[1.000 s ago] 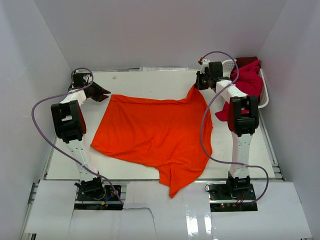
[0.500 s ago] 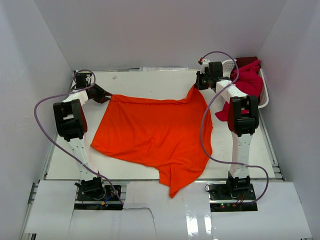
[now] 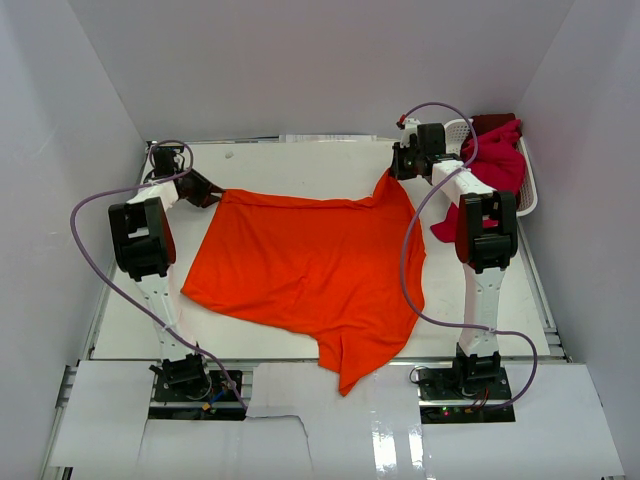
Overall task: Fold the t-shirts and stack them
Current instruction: Grap the side of the flattened tshirt furthest away from the robot with both arms
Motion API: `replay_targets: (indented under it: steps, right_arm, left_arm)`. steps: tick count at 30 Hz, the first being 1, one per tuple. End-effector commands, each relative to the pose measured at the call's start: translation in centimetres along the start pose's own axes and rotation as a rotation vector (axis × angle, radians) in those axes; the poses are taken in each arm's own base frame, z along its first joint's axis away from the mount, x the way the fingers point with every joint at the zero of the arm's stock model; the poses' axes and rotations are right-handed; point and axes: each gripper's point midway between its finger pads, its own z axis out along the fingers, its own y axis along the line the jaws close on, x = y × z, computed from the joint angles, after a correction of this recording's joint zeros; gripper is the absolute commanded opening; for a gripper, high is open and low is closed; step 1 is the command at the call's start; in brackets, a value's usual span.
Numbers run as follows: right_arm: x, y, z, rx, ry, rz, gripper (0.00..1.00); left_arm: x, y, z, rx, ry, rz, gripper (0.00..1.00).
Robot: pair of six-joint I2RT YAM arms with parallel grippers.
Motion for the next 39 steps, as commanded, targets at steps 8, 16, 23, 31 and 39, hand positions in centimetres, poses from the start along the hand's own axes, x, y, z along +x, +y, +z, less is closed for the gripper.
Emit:
replay_targets:
  steps: [8,16,23,31,39]
  right_arm:
    - [-1.5,0.2,0.2,-0.005,-0.034,-0.026,0.08]
    - [-1.4,0.2,0.2,-0.008,-0.034,-0.025,0.08]
    - [-1.5,0.2,0.2,-0.006,-0.036,-0.028,0.08]
    - [-1.4,0.1,0.2,-0.005,-0.034,-0.025,0.08]
    - [-1.4,0.2,0.1,-0.006,-0.036,-0.025,0.08]
  left_arm:
    - [-1.1,-0.9,-0.8,-0.007,-0.048,0.029,0.41]
    - [-0.6,-0.3,-0.4,-0.014,-0.031,0.023,0.40]
    - [-0.4,-0.1,-0.3,-0.014,-0.027,0.020,0.40]
    - [-0.2,0.2,0.0,-0.024,-0.023,0.028,0.37]
    - [0.5,0.8,0.7,-0.059,-0.024,0.058,0.35]
